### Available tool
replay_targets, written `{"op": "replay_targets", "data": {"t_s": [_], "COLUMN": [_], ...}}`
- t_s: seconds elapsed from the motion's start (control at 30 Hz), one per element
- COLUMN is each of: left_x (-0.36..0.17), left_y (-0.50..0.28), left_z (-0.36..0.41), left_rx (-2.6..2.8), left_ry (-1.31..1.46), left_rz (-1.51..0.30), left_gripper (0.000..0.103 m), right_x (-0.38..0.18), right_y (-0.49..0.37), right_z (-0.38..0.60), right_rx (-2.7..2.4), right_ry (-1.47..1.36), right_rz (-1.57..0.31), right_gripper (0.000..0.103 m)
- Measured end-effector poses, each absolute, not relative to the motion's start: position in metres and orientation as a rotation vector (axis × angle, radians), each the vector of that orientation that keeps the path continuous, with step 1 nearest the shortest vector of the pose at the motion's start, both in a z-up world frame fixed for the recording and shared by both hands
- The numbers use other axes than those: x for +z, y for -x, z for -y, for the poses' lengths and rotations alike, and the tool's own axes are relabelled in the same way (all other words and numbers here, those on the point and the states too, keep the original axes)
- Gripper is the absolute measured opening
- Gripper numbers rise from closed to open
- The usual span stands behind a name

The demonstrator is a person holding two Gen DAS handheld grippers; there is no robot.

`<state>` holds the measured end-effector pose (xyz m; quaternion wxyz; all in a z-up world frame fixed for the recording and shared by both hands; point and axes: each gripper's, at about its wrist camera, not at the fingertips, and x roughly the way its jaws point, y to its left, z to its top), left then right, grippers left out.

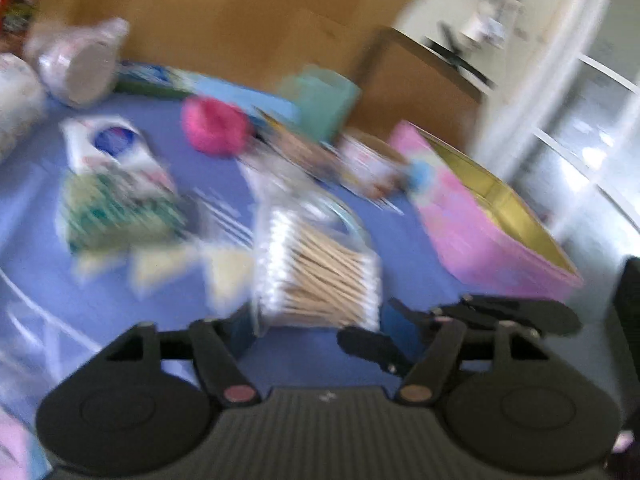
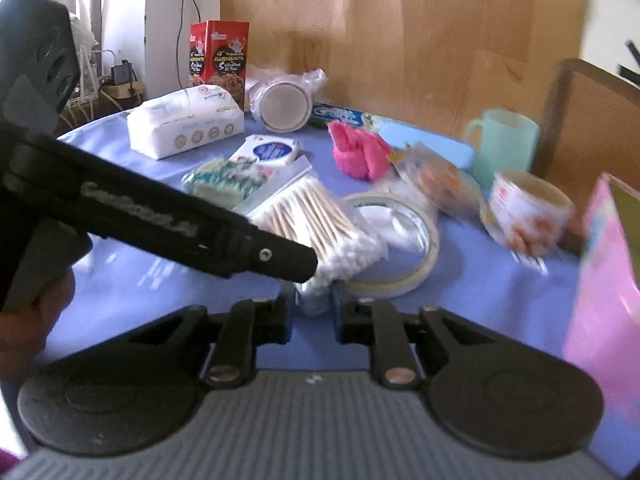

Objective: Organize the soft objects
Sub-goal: 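Close the right gripper on the cotton-swab bag and lift it, then carry the cotton-swab bag into the pink tin and open the right gripper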

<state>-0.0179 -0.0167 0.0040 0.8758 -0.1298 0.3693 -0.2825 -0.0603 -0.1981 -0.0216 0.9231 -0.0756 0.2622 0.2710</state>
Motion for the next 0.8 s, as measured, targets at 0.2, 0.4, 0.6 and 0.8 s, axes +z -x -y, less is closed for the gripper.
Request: {"op": "replay_targets", "data": {"t_s": [0.2, 0.4, 0.6, 0.8], "left_x": [0.018, 0.012, 0.017, 0.067], "left_y": [0.051, 0.02, 0.025, 0.022], "left_z": [0.003, 0.017, 0.047, 0.097], "left_rx": [-0.631, -0.597, -0.583, -0.724], "left_ry": [0.244, 0.249, 0.157, 0.096], "left_rz": [-0.74, -0.835, -0.81, -0.688], "left_gripper": [0.103, 0.064, 0.057, 0.057], "right_x": [-0.025, -0.032, -0.034, -0.004], "right_y": [0.097, 0.076, 0.068, 0.099], "right_z": [0.23, 0.214, 0.208, 0.254], "right_rx": [0.548, 0.565, 0.568, 0.401], "right_ry": [0.156, 0.168, 0.129, 0.106], "right_rz": [-0.533, -0.52, -0.49, -0.281], "right_gripper": [0.066, 0.083, 0.055, 0.055]}}
